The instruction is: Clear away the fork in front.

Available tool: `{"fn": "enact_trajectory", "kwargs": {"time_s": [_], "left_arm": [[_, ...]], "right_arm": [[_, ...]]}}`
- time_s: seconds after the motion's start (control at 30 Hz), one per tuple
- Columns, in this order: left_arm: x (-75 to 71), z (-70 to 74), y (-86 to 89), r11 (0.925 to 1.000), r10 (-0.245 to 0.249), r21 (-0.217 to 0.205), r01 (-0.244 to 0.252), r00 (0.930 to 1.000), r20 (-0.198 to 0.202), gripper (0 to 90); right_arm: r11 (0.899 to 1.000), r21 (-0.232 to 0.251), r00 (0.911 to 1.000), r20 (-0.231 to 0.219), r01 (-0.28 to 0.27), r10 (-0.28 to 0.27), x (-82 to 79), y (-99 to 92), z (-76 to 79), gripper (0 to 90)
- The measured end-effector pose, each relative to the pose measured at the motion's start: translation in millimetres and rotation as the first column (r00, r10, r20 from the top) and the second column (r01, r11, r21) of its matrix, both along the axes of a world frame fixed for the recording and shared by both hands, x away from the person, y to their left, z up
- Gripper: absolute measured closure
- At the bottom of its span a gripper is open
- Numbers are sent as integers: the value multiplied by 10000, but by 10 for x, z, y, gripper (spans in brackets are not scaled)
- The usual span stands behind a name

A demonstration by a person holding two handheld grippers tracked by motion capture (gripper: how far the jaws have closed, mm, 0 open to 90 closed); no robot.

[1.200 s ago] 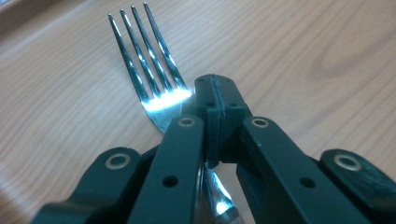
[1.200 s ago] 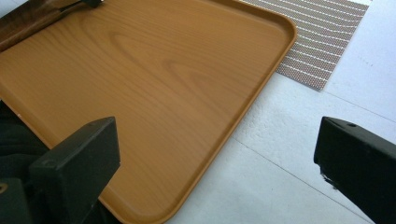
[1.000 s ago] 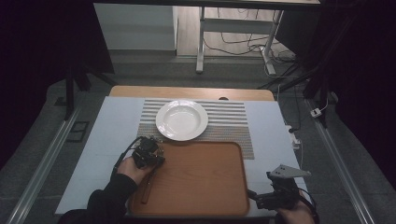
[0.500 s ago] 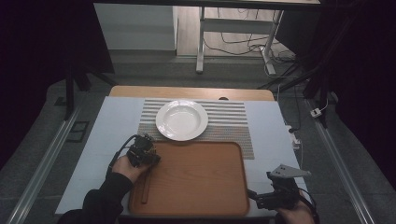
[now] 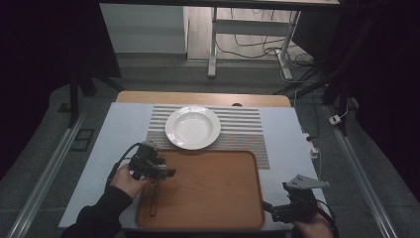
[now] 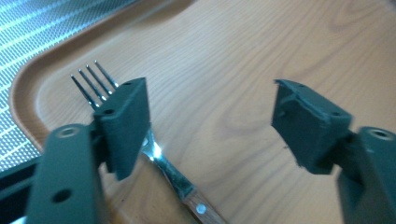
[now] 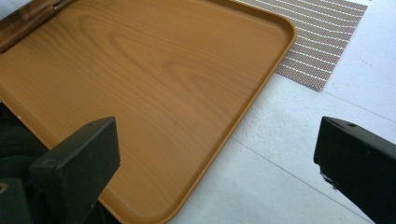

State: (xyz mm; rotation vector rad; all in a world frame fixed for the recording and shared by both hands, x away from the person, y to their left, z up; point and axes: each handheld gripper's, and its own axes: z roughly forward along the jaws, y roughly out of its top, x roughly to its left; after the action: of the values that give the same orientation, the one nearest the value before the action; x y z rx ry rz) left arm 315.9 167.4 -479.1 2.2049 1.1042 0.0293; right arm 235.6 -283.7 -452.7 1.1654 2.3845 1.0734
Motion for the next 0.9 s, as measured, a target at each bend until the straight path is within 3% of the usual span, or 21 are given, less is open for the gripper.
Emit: {"fn": "enact_trajectory", "kwargs": {"time_s": [0.1, 0.37, 0.67, 0.9], "left_arm": [[-73, 53, 10, 9998, -200, -37, 201, 9992, 335, 195], [-256, 151, 88, 9983, -313, -466, 348, 9966, 757, 93], [-481, 165, 255, 9967, -245, -756, 311, 9960, 864, 42], [-681, 145, 443, 9934, 167, -1146, -62, 9957, 908, 25]], "right_arm": [[10000, 10, 10000, -7, 14, -14, 3, -3, 1, 7], [10000, 10, 10000, -40, 7, -7, 5, -5, 0, 8], [10000, 30, 10000, -67, 4, -4, 8, -5, -2, 8], [10000, 27, 10000, -98, 18, -18, 9, -5, -2, 8]]}}
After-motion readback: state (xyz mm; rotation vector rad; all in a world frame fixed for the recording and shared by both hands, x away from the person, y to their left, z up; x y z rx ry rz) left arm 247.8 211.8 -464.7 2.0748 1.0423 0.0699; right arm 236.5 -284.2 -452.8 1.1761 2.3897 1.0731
